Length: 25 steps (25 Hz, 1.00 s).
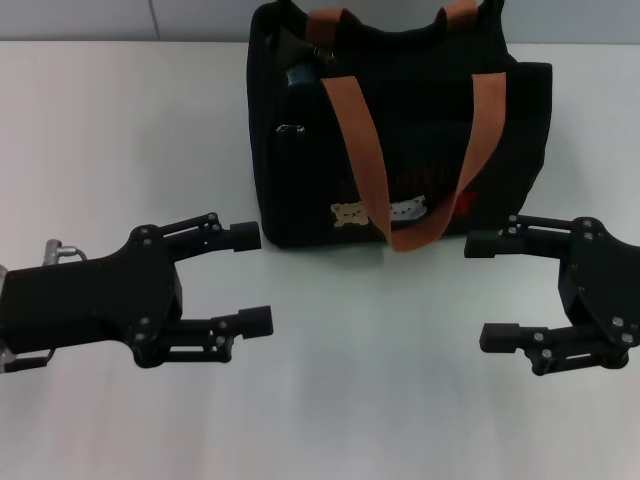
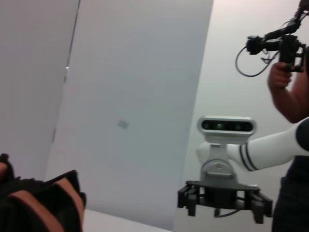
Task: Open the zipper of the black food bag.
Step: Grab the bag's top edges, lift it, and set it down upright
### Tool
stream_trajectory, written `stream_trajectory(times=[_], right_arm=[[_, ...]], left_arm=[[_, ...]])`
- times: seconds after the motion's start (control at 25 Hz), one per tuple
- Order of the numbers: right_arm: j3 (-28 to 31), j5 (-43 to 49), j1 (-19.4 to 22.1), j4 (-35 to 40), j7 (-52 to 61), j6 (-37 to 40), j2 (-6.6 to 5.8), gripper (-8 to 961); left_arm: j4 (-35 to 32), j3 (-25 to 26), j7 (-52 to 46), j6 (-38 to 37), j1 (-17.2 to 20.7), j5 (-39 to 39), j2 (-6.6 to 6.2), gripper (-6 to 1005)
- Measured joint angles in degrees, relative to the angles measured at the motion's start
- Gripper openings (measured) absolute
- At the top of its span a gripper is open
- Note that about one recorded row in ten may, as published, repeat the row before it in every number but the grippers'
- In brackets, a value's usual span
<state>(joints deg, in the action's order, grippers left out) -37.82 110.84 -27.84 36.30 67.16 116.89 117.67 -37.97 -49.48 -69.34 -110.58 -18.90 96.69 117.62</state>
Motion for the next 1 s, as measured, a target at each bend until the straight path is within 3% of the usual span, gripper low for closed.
stream_trajectory(times=[0.44,0.64,0.68,0.72,0.84,0.88,1.0], right_arm=[[-0.1,0.0,1.1,-0.3,-0.2,0.0,0.21,829],[3.0,-0.4,3.6,-0.4,-0.3,-2.4,0.3,829],[6.5,-0.5,4.8,-0.5,-0.3,-3.6,0.29,829],[6.5,-0.5,4.8,-0.5,-0.3,-3.6,0.29,829],[13.5,-0.5,6.6,-0.9,-0.3,-4.8,0.37,828],[17.3,-0.5,7.3,-1.8,-0.1,-5.1,0.34,828],[20.3,-0.5,7.7,-3.3,-0.1,-5.2,0.15,828]], left_arm=[[0.0,-0.3,-0.6,1.9,-1.5,0.0,0.45,860],[0.5,-0.1,-0.5,5.5,-1.5,-0.1,0.86,860],[1.1,-0.1,-0.3,7.5,-1.6,-0.1,0.98,860],[6.2,0.5,1.8,15.6,-2.9,-1.6,1.14,860],[9.9,0.7,4.2,20.7,-3.9,-3.6,1.21,860],[13.8,0.7,7.7,26.1,-5.1,-6.9,1.29,861],[17.2,0.6,11.6,30.2,-6.1,-10.3,1.48,861]])
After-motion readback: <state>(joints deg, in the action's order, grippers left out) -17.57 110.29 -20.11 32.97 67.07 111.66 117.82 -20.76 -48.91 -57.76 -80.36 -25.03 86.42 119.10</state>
